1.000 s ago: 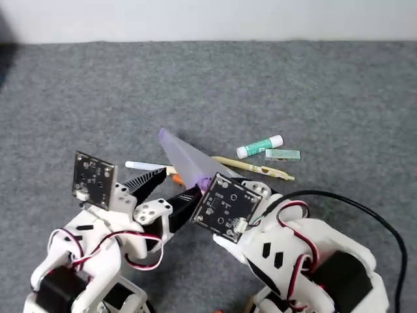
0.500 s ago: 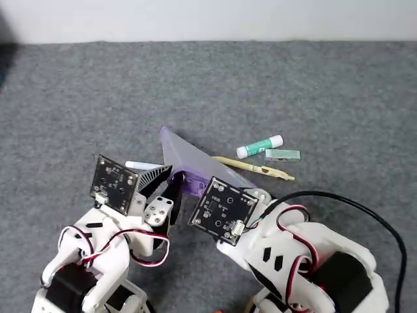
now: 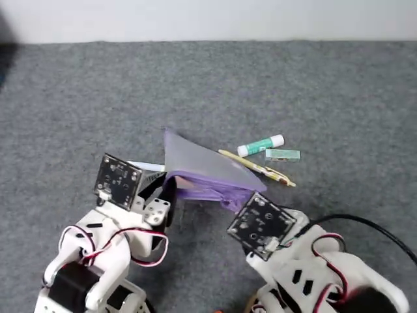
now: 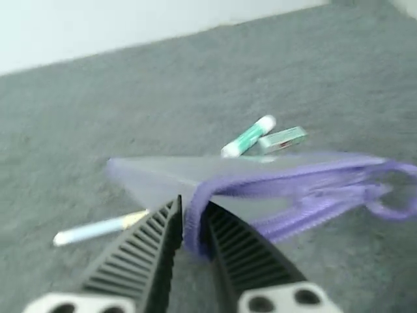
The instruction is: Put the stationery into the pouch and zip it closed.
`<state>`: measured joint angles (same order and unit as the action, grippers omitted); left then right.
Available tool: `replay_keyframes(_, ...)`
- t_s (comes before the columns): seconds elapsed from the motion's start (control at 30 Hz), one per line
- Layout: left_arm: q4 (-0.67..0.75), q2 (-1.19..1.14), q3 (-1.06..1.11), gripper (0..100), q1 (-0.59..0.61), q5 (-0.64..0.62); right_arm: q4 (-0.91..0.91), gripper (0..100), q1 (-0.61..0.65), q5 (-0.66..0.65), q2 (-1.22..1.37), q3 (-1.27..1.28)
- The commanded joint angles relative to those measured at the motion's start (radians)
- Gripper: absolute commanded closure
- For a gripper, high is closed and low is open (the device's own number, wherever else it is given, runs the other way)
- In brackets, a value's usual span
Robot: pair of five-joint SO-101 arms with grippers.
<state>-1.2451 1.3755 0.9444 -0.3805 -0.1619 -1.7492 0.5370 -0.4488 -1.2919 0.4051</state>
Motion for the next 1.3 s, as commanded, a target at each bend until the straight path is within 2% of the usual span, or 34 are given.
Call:
replay_keyframes(0.0, -0.06, -0.023, 0.019, 99, 0.074, 0.008, -0.033, 99.1, -0.102, -0.005, -0.03, 0.009)
replay_keyframes(0.17, -0.124, -0.028, -0.042, 99, 0.103, 0.008, -0.031, 99.1, -0.265, 0.025, -0.035, 0.057)
replay_keyframes(0.43, -0.169, -0.028, -0.09, 99, 0.103, 0.005, -0.031, 99.1, -0.338, 0.11, -0.033, 0.071)
replay_keyframes(0.7, -0.221, -0.023, -0.097, 99, 0.104, 0.002, -0.036, 99.1, -0.55, 0.124, -0.027, 0.074)
replay_keyframes(0.83, -0.238, -0.028, -0.145, 99, 0.104, 0.0, -0.033, 99.1, -0.572, 0.129, -0.035, 0.106)
replay_keyframes(0.93, -0.235, -0.028, -0.165, 99, 0.104, -0.035, -0.031, 98.7, -0.572, 0.218, -0.025, 0.11)
replay_keyframes(1.0, -0.23, -0.023, -0.165, 99, 0.104, -0.052, -0.036, 94.6, -0.572, 0.272, -0.025, 0.114)
replay_keyframes(1.1, -0.216, -0.021, -0.166, 99, 0.107, -0.048, -0.036, 82.2, -0.572, 0.322, -0.025, 0.114)
replay_keyframes(1.2, -0.192, -0.021, -0.188, 99, 0.187, -0.048, -0.035, 71.2, -0.572, 0.371, -0.025, 0.109)
replay_keyframes(1.27, -0.161, -0.021, -0.199, 99, 0.27, -0.048, -0.033, 68.6, -0.572, 0.407, -0.025, 0.109)
